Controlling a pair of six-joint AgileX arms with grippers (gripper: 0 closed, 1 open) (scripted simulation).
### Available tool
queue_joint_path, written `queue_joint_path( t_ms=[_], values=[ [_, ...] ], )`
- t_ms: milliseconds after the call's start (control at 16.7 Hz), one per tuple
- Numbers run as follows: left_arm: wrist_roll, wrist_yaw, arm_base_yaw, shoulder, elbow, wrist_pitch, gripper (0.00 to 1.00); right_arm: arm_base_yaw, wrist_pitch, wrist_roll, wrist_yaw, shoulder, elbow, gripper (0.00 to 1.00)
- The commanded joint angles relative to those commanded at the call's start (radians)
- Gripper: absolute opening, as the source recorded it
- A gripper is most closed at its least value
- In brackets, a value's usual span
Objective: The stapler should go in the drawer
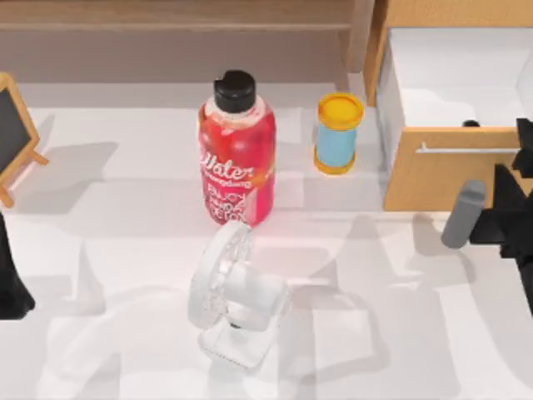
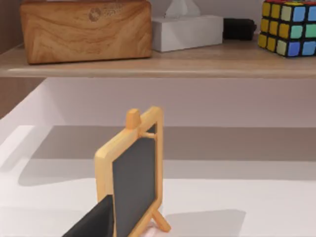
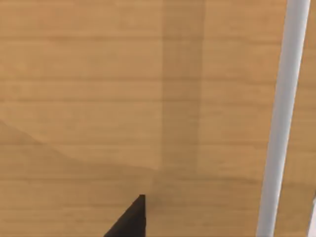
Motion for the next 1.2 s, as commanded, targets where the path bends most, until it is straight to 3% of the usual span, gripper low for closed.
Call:
queue_joint_path(
  t_ms=[480, 1200],
  values=[
    [0.000, 0.000, 0.000, 0.000, 0.000, 0.000, 1.00, 0.000, 0.000, 0.000, 0.000, 0.000, 0.000, 0.02],
    [0.000, 0.000, 0.000, 0.000, 0.000, 0.000, 1.00, -0.007, -0.018, 0.003, -0.006, 0.007, 0.029, 0.00]
  ],
)
